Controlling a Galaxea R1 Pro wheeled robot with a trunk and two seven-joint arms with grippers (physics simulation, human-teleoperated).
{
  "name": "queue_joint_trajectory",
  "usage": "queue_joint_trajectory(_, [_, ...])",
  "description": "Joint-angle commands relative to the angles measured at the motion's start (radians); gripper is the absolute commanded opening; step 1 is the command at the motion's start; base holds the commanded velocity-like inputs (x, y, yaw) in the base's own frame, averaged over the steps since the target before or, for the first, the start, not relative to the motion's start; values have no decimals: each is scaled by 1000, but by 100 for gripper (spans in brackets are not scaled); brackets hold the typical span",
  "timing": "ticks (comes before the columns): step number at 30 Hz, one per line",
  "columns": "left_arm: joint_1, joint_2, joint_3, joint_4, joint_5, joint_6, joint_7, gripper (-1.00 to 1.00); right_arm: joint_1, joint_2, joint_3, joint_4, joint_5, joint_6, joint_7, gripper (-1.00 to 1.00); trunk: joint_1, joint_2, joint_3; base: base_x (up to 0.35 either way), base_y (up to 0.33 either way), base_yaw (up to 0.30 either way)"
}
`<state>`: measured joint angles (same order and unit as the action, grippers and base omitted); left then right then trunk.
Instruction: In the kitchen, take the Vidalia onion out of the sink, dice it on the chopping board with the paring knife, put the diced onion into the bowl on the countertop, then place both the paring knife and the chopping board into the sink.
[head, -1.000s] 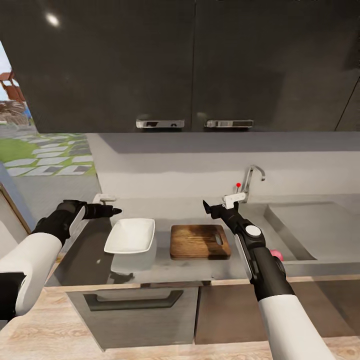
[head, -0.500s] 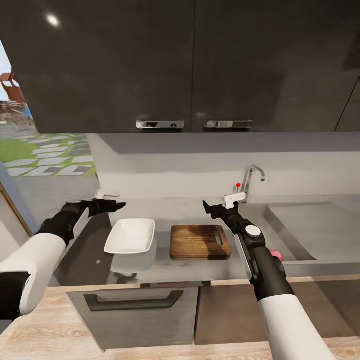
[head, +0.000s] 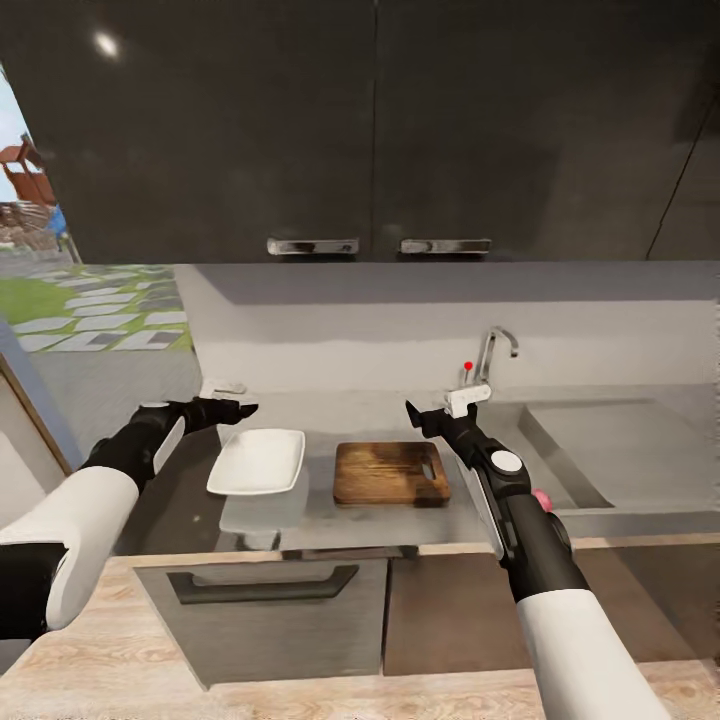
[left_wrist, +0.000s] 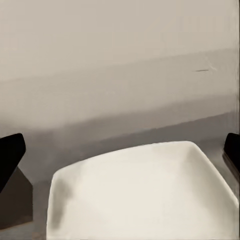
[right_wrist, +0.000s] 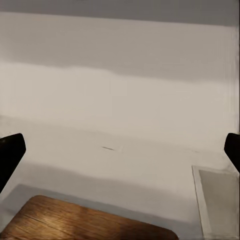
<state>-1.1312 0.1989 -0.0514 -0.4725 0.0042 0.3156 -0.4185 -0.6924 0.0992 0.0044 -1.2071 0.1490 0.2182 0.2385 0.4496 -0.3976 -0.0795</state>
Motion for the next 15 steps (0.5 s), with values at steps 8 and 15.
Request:
queue_joint_trajectory(8, [-1, 1, -3, -2, 1, 5, 0, 100, -1, 0, -1, -2, 10, 4, 5, 100, 0, -2, -2, -200, -225, -137])
queue_joint_trajectory(15, [-1, 0, -4, -2, 1, 5, 0, 100, -1, 0, -1, -2, 10, 4, 5, 100, 0, -2, 0, -229, -233, -105])
